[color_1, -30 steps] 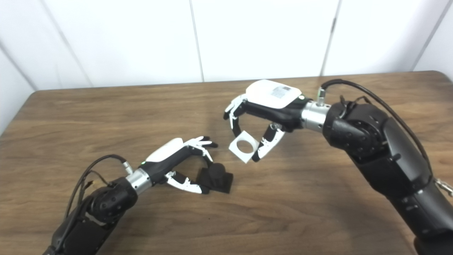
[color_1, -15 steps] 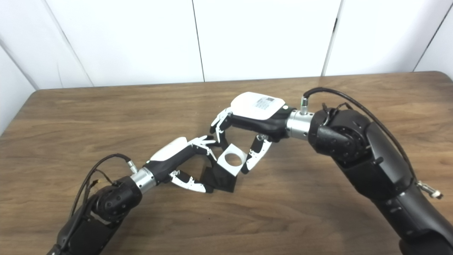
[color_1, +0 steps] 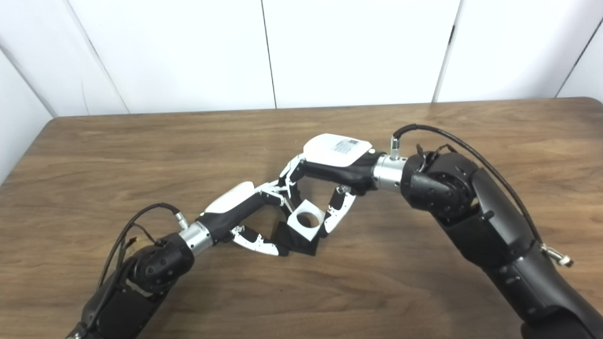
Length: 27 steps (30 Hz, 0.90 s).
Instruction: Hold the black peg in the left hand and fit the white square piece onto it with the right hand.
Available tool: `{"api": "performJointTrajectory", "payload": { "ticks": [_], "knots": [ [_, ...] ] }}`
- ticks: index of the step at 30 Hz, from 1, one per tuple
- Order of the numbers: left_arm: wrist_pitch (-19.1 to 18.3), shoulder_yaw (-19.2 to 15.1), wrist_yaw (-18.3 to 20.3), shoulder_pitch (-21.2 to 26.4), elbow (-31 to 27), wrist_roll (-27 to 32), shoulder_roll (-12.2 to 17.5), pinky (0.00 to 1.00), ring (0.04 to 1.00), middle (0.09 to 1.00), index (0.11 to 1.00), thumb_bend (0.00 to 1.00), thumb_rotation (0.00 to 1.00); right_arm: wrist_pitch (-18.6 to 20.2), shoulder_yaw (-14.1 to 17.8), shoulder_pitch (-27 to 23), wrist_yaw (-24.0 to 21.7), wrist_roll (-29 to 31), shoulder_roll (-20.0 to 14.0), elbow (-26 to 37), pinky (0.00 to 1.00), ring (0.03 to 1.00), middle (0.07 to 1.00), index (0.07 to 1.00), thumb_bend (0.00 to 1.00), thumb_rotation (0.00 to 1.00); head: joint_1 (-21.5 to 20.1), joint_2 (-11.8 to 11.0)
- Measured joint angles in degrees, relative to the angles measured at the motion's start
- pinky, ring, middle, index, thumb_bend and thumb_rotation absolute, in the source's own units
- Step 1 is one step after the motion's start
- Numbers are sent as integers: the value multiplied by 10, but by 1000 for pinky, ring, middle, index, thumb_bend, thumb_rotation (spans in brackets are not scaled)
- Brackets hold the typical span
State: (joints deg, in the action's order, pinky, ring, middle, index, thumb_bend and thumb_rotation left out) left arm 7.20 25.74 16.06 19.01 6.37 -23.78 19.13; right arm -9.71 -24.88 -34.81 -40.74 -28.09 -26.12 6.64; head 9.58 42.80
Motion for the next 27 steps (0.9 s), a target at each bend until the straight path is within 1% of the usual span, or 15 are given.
{"api": "performJointTrajectory", "payload": {
  "ticks": [6,12,27],
  "knots": [
    [-1,0,-1,0,0,-1,-2,984,988,901,492,516,90,-3,0,0,1,-4,13,-16,781,840,789,481,510,142,2,2],
    [-7,0,-1,0,0,-1,-5,988,990,904,492,517,88,-10,0,0,4,-6,16,-32,779,838,790,481,510,142,3,3],
    [-10,0,-1,0,0,-2,-6,993,992,905,492,517,88,-10,-5,-1,2,-10,17,-27,797,830,786,481,511,141,3,5]
  ]
}}
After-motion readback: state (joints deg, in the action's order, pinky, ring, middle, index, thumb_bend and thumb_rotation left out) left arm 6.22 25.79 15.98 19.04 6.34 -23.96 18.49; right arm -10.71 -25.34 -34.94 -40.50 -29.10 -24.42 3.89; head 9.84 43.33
